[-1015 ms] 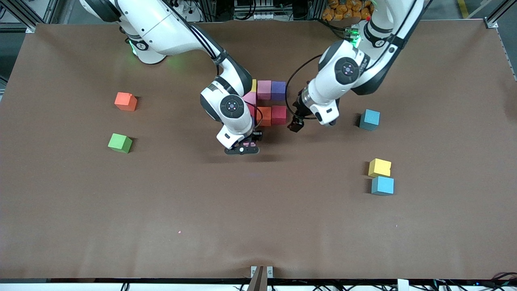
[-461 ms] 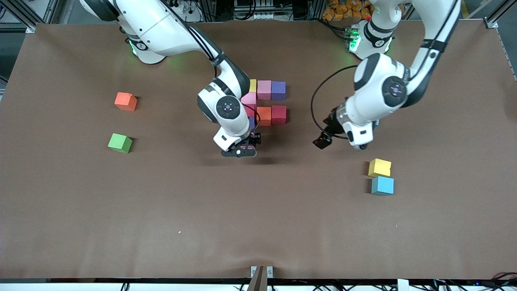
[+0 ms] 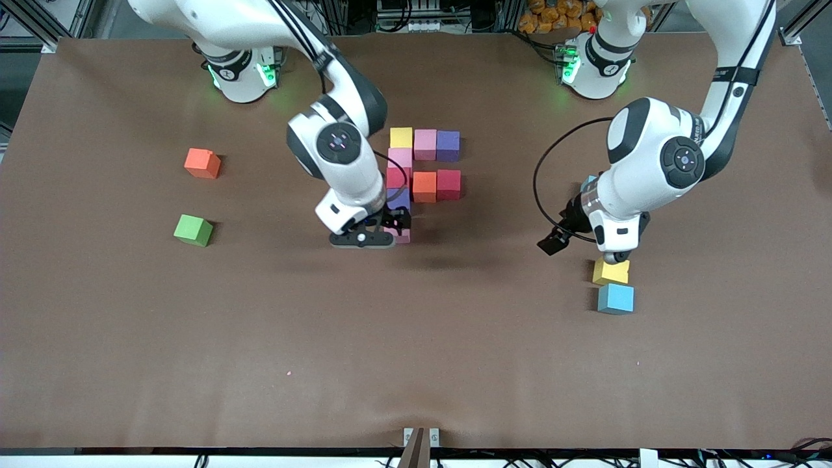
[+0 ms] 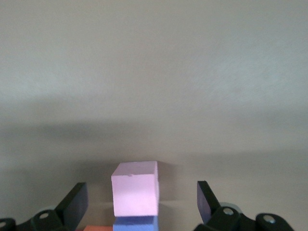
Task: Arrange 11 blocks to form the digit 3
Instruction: 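Reach the left gripper to the yellow cube while the right gripper retracts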
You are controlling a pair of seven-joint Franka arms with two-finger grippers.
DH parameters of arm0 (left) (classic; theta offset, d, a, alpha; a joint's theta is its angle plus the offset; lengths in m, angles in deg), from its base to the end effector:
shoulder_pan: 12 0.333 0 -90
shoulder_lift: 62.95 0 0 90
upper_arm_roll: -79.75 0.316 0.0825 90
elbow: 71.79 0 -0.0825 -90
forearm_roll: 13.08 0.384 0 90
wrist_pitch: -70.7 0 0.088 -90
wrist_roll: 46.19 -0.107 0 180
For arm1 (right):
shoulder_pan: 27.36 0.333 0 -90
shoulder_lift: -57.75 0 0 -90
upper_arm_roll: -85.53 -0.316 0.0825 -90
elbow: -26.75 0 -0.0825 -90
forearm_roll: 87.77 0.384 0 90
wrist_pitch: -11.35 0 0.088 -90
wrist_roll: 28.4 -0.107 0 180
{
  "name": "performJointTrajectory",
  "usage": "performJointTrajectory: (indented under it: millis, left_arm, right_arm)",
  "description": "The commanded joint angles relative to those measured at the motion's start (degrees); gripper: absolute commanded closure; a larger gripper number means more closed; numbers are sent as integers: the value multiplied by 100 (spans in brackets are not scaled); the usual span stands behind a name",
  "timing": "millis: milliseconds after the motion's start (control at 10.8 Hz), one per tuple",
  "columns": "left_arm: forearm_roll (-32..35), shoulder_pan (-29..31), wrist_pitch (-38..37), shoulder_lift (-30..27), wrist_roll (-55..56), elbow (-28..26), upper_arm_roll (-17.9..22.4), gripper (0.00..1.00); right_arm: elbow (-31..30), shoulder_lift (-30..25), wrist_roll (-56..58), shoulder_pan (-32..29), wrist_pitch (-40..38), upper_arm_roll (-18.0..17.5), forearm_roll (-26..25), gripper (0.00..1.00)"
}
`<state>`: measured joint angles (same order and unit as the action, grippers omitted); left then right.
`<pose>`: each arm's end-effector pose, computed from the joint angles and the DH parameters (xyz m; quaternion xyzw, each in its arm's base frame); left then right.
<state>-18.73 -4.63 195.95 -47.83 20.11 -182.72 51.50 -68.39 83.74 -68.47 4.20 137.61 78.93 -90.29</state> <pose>0.5704 -0.2074 0.3677 0.9032 0.4168 -0.0653 0.0789 0.5420 0.4125 0.3560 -0.9988 0.0114 -0.0318 0.0344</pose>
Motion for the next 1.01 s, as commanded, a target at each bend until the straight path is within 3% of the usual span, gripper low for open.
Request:
performJointTrajectory:
  millis: [0, 185, 369, 461, 646, 923]
  left_arm:
    - [511, -25, -552, 420, -109, 754, 4, 0]
    - [784, -7, -782, 684, -431, 1151, 4, 0]
    - [969, 176, -783, 825, -1377, 1196, 4, 0]
    - [1030, 308, -783, 869, -1923, 1179, 4, 0]
    - [1249, 493, -783, 1010, -2855, 1170, 4, 0]
    - [1934, 651, -774, 1300, -3806, 1214, 30, 0]
  right_arm:
    - [-251, -802, 822, -481, -626, -17, 129, 0]
    - [-294, -1427, 904, -990, -1163, -26, 120, 0]
    - [-452, -1972, 1550, -1552, -1314, -52, 129, 0]
    - [-427, -2131, 2129, -1878, -1602, -70, 129, 0]
    - [-357, -2351, 3080, -2563, -1893, -79, 609, 0]
    - [-41, -2545, 3875, -3303, -2631, -79, 499, 0]
